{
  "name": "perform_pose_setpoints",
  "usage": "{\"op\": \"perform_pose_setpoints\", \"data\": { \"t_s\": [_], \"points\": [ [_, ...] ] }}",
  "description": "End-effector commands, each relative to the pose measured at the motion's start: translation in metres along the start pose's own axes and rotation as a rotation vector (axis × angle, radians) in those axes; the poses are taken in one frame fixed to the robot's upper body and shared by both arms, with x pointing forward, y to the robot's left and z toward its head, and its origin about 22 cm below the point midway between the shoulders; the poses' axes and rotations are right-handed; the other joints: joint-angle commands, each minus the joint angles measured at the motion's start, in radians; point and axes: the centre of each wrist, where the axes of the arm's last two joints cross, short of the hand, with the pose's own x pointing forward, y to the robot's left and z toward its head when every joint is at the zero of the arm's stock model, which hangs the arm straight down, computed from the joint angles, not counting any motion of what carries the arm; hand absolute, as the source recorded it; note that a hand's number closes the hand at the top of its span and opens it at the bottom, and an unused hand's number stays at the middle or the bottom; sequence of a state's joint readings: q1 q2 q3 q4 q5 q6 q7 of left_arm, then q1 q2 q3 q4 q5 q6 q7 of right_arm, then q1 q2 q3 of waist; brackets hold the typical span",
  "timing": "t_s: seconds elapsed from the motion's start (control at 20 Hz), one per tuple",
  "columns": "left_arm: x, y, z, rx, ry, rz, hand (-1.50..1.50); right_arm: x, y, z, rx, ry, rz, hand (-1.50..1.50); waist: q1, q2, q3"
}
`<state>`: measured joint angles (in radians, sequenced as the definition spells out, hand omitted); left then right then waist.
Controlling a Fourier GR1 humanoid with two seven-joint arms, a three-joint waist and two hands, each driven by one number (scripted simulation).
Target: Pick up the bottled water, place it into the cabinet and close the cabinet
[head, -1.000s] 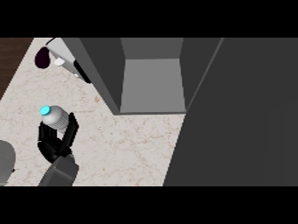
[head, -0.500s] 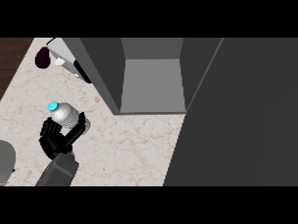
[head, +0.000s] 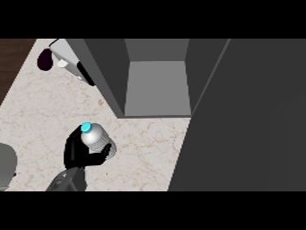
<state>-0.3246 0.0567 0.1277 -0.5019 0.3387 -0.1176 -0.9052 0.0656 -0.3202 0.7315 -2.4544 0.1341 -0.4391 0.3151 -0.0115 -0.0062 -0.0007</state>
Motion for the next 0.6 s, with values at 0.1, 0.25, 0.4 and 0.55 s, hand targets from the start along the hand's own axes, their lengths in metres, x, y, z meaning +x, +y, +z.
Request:
{"op": "perform_pose_setpoints", "data": {
  "t_s": [0.1,0.25,0.4,0.55],
  "points": [
    [0.018,-0.006,0.005,-0.136,0.000,0.037,1.50,0.026,-0.008,0.014,-0.037,-0.042,0.001,-1.50,0.016,-0.001,0.002],
    [0.031,-0.023,0.004,-0.174,0.001,0.015,1.50,0.022,-0.008,0.010,-0.035,-0.033,0.027,-1.50,0.019,-0.001,0.002],
    [0.040,-0.027,0.006,-0.170,0.032,0.068,1.50,0.030,-0.006,0.021,-0.024,-0.030,0.017,-1.50,0.011,0.000,0.001],
    [0.057,-0.046,0.014,-0.184,0.042,0.091,1.50,0.026,-0.003,0.010,-0.031,-0.042,0.016,-1.50,0.017,0.000,0.001]
  ]
}}
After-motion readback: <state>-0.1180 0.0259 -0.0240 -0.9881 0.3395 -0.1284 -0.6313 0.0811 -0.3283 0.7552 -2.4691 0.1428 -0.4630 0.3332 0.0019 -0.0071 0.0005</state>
